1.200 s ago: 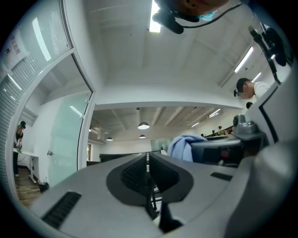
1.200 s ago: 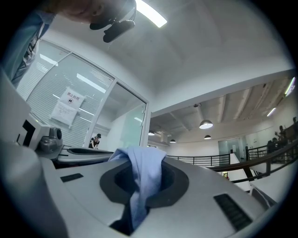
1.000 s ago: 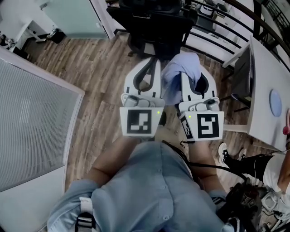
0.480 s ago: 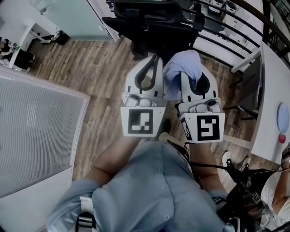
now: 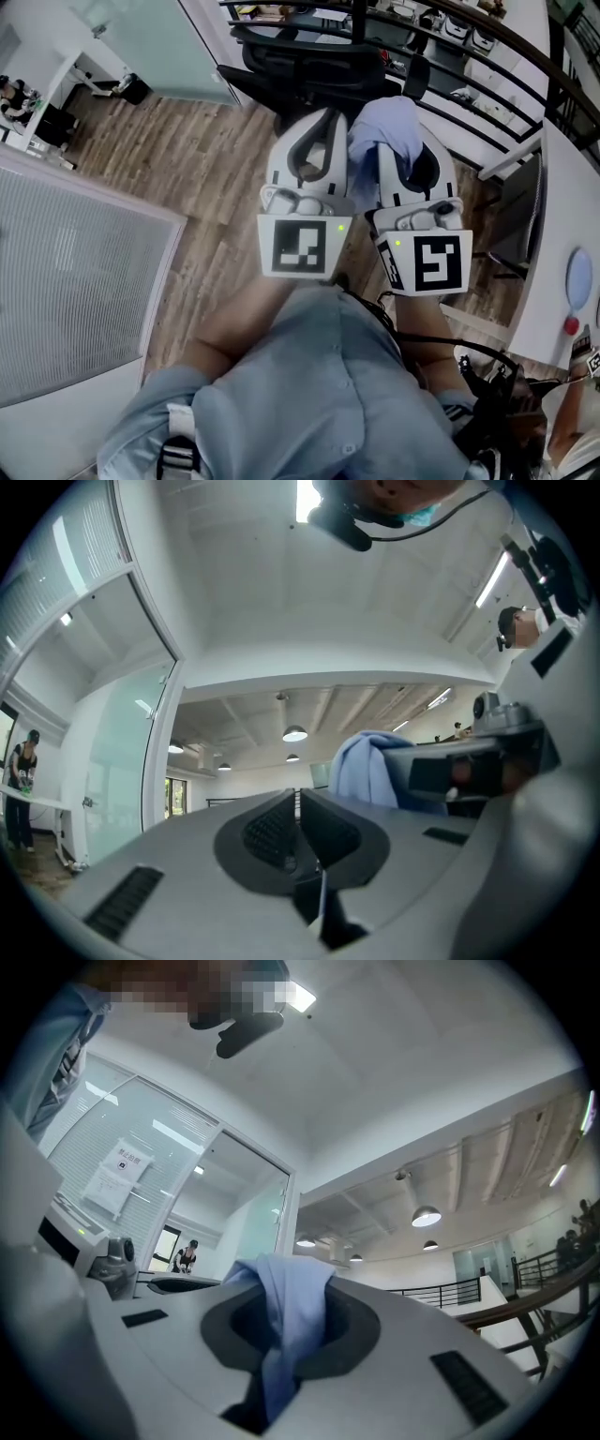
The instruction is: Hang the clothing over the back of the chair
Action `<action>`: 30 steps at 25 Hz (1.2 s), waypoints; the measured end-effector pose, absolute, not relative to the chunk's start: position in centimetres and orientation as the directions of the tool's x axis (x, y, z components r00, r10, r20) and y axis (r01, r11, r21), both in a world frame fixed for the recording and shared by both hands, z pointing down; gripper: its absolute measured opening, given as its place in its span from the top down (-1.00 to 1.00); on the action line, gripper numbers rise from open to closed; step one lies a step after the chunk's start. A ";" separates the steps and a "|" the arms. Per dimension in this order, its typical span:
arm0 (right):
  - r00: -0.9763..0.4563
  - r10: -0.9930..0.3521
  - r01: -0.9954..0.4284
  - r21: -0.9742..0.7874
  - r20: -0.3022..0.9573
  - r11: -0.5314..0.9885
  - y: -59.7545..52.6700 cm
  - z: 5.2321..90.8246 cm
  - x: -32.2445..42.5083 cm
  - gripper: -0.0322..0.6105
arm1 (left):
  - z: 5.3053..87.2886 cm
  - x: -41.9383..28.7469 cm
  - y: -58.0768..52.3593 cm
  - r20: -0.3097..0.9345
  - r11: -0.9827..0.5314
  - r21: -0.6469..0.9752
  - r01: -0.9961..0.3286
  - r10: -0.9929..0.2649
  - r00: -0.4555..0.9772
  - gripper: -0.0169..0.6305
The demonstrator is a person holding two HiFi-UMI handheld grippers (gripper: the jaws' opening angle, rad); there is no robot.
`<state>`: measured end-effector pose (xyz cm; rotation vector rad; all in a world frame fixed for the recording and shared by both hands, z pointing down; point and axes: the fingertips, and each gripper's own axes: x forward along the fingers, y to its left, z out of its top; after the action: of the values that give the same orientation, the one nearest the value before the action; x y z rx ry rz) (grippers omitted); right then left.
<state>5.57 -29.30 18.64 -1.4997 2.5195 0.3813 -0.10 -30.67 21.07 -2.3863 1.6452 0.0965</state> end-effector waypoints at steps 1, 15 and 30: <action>-0.472 -0.834 -0.881 0.126 -0.287 0.455 -29.8 18.6 5.3 0.79 | 21.0 -0.4 -31.1 -0.192 -0.336 -0.159 -0.929 -0.912 0.362 0.88; -0.479 -0.817 -0.878 0.184 -0.320 0.442 -34.7 15.0 1.5 0.79 | 18.7 -2.9 -35.3 -0.213 -0.376 -0.152 -0.914 -0.890 0.402 0.88; -0.452 -0.767 -0.891 0.268 -0.454 0.367 -41.9 3.8 -1.1 0.79 | 9.7 -4.8 -41.0 -0.341 -0.403 -0.197 -0.894 -0.826 0.448 0.88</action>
<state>-1.13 -41.93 3.81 -1.4773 2.3768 0.7068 -4.81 -41.02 9.72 -2.3553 1.4621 0.2680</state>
